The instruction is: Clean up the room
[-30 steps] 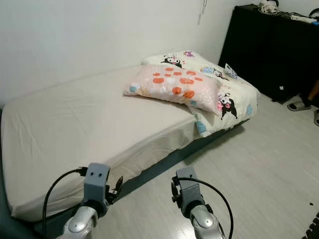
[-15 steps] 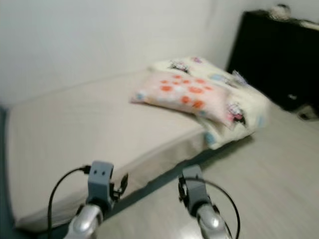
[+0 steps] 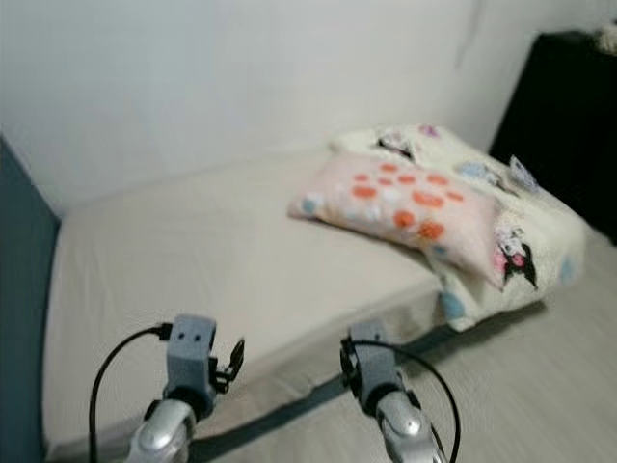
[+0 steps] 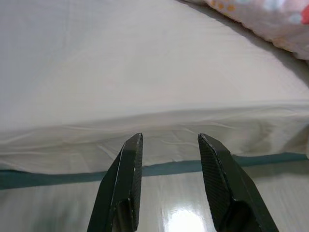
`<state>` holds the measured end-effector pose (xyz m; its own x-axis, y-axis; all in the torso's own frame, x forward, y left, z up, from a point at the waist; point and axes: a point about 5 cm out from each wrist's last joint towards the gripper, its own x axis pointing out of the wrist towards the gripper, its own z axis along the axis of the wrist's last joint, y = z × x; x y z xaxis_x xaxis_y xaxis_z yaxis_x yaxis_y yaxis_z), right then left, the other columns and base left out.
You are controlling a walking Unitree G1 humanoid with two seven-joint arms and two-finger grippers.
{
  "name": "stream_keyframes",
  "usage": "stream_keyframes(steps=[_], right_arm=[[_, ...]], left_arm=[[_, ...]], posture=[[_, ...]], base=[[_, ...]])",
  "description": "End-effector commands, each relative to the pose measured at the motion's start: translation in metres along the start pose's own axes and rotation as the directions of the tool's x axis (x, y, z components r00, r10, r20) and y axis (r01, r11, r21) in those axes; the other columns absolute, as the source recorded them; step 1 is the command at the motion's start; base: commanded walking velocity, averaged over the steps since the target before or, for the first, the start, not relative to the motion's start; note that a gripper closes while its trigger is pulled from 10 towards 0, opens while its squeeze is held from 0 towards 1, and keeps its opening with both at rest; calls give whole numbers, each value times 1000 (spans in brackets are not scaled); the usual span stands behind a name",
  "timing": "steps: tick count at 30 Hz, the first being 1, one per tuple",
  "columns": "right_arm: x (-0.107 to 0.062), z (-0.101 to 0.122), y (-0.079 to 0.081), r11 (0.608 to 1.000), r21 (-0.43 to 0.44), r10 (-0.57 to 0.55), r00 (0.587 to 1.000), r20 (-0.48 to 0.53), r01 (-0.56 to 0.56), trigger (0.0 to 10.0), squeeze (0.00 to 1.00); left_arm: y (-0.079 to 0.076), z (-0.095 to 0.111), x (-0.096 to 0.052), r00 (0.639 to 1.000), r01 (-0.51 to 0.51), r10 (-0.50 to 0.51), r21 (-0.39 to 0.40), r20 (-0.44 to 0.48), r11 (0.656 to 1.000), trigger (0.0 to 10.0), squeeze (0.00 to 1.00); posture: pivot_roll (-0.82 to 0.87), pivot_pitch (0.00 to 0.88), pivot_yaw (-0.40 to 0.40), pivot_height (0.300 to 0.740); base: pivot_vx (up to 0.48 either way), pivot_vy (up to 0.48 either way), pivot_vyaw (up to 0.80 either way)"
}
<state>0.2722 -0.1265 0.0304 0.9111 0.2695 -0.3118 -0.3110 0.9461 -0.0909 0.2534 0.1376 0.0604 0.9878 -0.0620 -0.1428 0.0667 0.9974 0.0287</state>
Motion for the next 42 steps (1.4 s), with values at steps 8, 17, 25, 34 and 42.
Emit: stream_keyframes(steps=[8, 17, 25, 34, 42], right_arm=[[-2, -6, 7, 999, -20, 40, 999, -24, -40, 10000, 0], [-2, -5, 8, 998, -31, 49, 999, -23, -50, 10000, 0], [-2, -6, 10, 997, -33, 73, 997, -18, -74, 10000, 0], [-2, -6, 11, 997, -27, 76, 997, -21, -76, 10000, 0], [-2, -6, 12, 996, -28, 86, 996, -24, -87, 10000, 0]], left_arm=[[2, -4, -2, 1000, -5, 5, -7, -21, 1000, 10000, 0], [1, -4, -2, 1000, -6, 5, -8, -22, 1000, 10000, 0], [2, -4, -1, 1000, -10, 9, -7, -22, 1000, 10000, 0], [3, -5, -3, 1000, -26, 25, -9, -17, 1000, 10000, 0], [5, -5, -4, 999, -38, 38, 7, -15, 999, 10000, 0]], posture=[[-20, 96, -39, 740], [-19, 96, -40, 740], [-18, 98, -40, 740], [-19, 100, -41, 740], [-18, 103, -40, 740]], base=[[294, 0, 141], [289, 0, 747], [277, 0, 200], [89, 0, 0], [0, 0, 0]])
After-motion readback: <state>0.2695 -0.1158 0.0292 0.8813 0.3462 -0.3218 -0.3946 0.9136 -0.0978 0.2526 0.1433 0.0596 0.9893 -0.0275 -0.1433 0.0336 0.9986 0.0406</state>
